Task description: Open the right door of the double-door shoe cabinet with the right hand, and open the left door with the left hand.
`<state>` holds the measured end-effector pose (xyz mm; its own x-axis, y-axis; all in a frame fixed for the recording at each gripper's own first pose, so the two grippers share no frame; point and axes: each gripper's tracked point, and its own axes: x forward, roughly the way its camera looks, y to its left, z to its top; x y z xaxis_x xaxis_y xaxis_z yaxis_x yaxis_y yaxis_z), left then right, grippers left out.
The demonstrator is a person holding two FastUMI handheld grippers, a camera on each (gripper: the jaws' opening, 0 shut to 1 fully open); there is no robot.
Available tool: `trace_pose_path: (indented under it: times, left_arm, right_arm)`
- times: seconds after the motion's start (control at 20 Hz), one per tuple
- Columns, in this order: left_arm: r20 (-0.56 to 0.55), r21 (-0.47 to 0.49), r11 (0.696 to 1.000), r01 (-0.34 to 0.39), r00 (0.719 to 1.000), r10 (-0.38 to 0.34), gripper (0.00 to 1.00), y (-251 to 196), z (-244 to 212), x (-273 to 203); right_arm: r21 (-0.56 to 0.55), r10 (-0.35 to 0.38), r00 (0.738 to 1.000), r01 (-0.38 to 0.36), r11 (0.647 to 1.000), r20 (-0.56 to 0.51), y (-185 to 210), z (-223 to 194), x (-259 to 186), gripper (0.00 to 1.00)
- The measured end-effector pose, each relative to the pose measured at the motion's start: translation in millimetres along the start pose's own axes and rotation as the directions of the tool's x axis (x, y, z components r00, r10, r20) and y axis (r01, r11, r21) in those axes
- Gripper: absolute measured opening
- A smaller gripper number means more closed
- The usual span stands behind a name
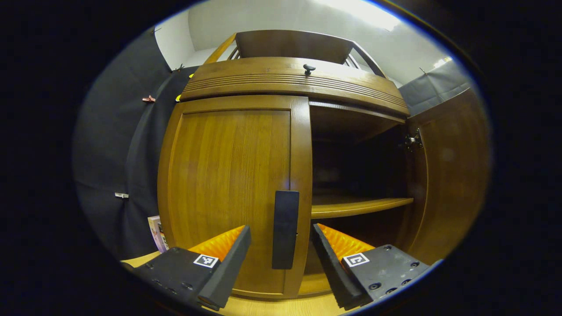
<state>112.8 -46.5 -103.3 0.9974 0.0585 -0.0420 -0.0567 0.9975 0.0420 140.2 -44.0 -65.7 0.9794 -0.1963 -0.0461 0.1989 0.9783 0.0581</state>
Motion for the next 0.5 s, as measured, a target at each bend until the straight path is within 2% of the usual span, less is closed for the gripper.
trace_pose_path:
  times: [0.05,0.2,0.25,0.3,0.45,0.5]
  left_arm:
    - [-0.001,0.014,1.000,0.000,1.000,0.000,0.88,-8.2,-3.3,4.9]
    - [0.004,0.034,0.999,0.002,1.000,-0.002,0.80,-11.5,-8.0,16.4]
    - [0.009,0.030,1.000,0.006,1.000,-0.006,0.77,-14.8,-7.9,19.5]
    - [0.017,0.028,1.000,0.005,1.000,-0.006,0.76,-15.2,-7.6,21.9]
    - [0.021,0.029,1.000,0.003,1.000,-0.004,0.70,-18.5,-8.4,29.5]
    - [0.015,0.036,0.999,0.002,1.000,-0.003,0.68,-18.0,-10.5,32.7]
  right_arm:
    - [-0.005,-0.001,1.000,0.001,1.000,0.003,-1.4,-0.1,0.1,0.93]
    - [-0.018,-0.018,1.000,0.018,1.000,0.002,-5.3,-0.7,-1.6,0.99]
    - [-0.016,-0.017,1.000,0.017,1.000,0.002,-4.9,-0.5,-3.9,0.99]
    - [-0.012,-0.015,1.000,0.015,1.000,0.002,-2.5,-0.5,-6.2,0.94]
    - [-0.012,-0.032,0.999,0.032,0.999,0.006,-6.6,0.4,-3.8,0.94]
    - [-0.011,-0.039,0.999,0.039,0.999,0.005,-7.6,-0.2,-3.8,0.99]
